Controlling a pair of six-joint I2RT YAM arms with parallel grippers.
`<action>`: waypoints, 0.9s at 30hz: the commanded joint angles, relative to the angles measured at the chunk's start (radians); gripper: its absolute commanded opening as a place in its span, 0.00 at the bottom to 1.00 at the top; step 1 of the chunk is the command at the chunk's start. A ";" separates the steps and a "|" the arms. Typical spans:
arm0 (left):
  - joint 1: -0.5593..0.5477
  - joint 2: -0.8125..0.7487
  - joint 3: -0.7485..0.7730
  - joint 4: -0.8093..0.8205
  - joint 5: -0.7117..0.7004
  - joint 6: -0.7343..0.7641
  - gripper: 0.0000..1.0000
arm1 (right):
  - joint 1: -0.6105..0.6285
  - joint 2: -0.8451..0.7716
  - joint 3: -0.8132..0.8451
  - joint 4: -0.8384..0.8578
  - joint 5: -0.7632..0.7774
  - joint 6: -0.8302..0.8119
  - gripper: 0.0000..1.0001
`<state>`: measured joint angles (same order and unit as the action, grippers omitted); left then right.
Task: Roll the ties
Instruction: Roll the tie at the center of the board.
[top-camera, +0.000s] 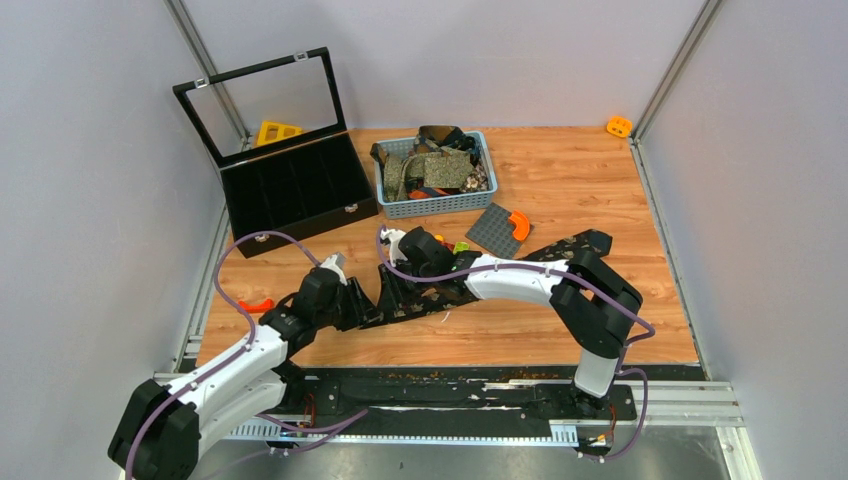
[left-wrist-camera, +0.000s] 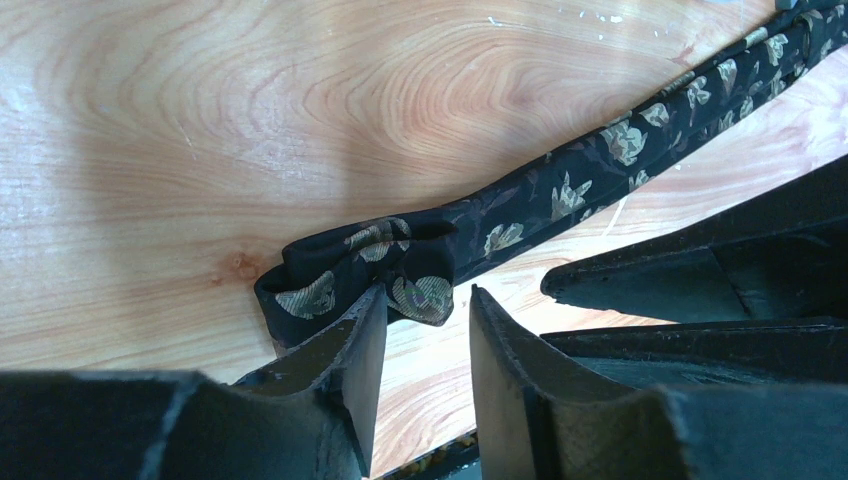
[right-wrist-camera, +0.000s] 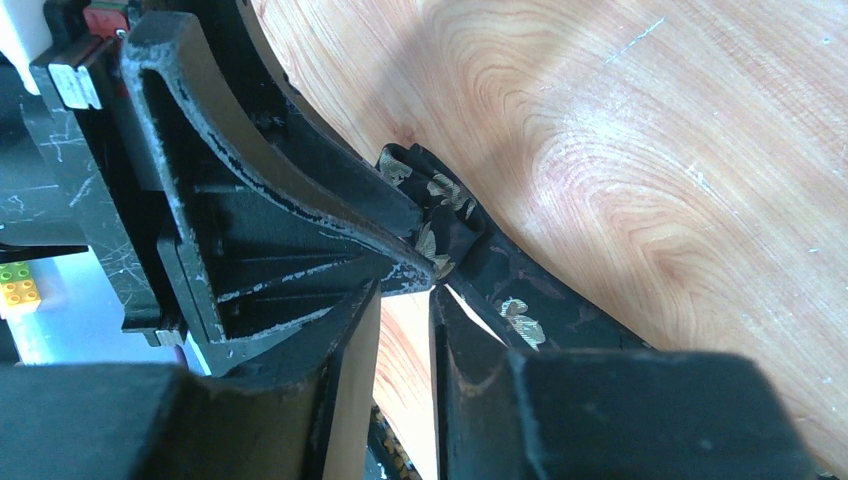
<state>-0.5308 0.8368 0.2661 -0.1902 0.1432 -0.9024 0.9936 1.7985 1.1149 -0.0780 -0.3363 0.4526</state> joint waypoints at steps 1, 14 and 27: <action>-0.003 -0.030 -0.025 0.063 0.012 0.014 0.49 | -0.003 0.008 0.011 0.042 -0.023 0.027 0.29; -0.003 -0.122 -0.043 0.029 -0.031 0.003 0.14 | -0.003 0.071 0.033 0.038 -0.018 0.080 0.31; -0.003 -0.120 -0.040 0.029 -0.019 0.016 0.00 | -0.002 0.153 0.089 0.020 -0.013 0.084 0.31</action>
<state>-0.5304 0.7227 0.2222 -0.1905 0.1101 -0.9043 0.9916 1.9247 1.1568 -0.0742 -0.3496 0.5220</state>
